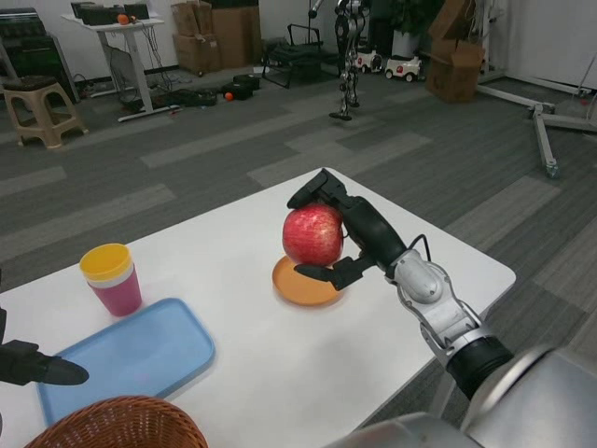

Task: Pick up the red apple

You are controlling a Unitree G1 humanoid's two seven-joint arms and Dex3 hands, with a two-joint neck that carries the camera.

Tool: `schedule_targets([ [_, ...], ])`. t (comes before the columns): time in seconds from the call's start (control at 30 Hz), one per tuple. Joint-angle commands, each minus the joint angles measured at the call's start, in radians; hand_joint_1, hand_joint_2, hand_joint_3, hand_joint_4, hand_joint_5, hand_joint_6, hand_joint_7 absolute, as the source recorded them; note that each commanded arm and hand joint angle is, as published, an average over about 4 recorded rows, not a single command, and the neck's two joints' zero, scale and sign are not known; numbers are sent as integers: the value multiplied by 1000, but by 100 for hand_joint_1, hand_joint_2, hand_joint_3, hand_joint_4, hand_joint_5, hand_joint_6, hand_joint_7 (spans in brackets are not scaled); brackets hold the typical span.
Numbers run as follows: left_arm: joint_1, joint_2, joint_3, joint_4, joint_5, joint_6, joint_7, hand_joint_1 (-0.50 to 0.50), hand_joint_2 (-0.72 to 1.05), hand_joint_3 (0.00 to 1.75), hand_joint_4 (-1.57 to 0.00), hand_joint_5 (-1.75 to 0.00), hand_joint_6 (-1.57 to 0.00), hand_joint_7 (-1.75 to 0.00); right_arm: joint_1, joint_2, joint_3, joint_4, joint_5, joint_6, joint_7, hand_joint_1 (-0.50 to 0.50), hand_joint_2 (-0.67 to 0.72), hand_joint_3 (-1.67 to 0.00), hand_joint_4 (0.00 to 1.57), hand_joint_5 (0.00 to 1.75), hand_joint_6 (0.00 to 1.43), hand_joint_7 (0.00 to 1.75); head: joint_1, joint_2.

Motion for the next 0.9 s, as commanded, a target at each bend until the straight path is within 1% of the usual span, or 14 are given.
schedule_targets([
  [0.03,7,5,-16,-17,10,-3,-4,-50,-55,4,0,0,0,-17,-51,28,-9,32,25,-60,-35,-24,-60,-111,88,136,45,154,-12,14],
  [0.13,6,5,-25,-23,10,-3,-5,-50,-55,9,0,0,0,-17,-67,38,-10,42,31,-78,-43,-21,-60,-111,90,136,46,154,-13,20],
  [0.23,4,5,-35,-30,9,-2,-6,-50,-55,7,0,0,0,-14,-82,44,-9,54,34,-91,-53,-24,-60,-111,91,136,46,154,-11,22],
  [0.27,3,5,-40,-32,9,-2,-6,-50,-55,4,0,0,0,-14,-85,44,-7,58,34,-92,-53,-25,-60,-111,91,136,46,154,-11,22],
  [0.33,0,5,-49,-35,9,-1,-6,-50,-55,0,0,0,-1,-14,-90,43,-4,65,35,-93,-54,-23,-60,-111,91,136,47,150,-6,23],
  [0.43,-7,7,-71,-36,7,0,-6,-50,-55,7,0,0,-3,-14,-95,42,-2,74,35,-93,-56,-21,-60,-111,93,136,49,150,-4,16],
  [0.53,-15,8,-92,-37,-3,3,-9,-50,-55,4,0,0,-3,-14,-101,42,-2,84,36,-102,-62,-24,-60,-111,94,136,49,154,-9,11],
  [0.63,-20,8,-106,-36,-11,4,-10,-50,-55,7,0,0,-3,-19,-104,43,-1,94,37,-109,-71,-22,-60,-111,96,136,49,148,-16,3],
  [0.73,-23,8,-121,-34,-23,4,-10,-50,-55,2,0,0,-3,-16,-105,43,-1,99,38,-113,-75,-23,-57,-111,98,136,49,152,-19,-1],
  [0.83,-24,8,-133,-31,-32,4,-10,-50,-55,9,0,0,-3,-14,-105,43,-3,103,39,-117,-81,-23,-60,-111,100,136,49,154,-18,-4],
  [0.9,-24,8,-134,-31,-33,4,-10,-50,-55,9,0,0,-3,-14,-105,43,-3,105,41,-119,-84,-23,-60,-111,100,136,49,152,-17,-5],
])
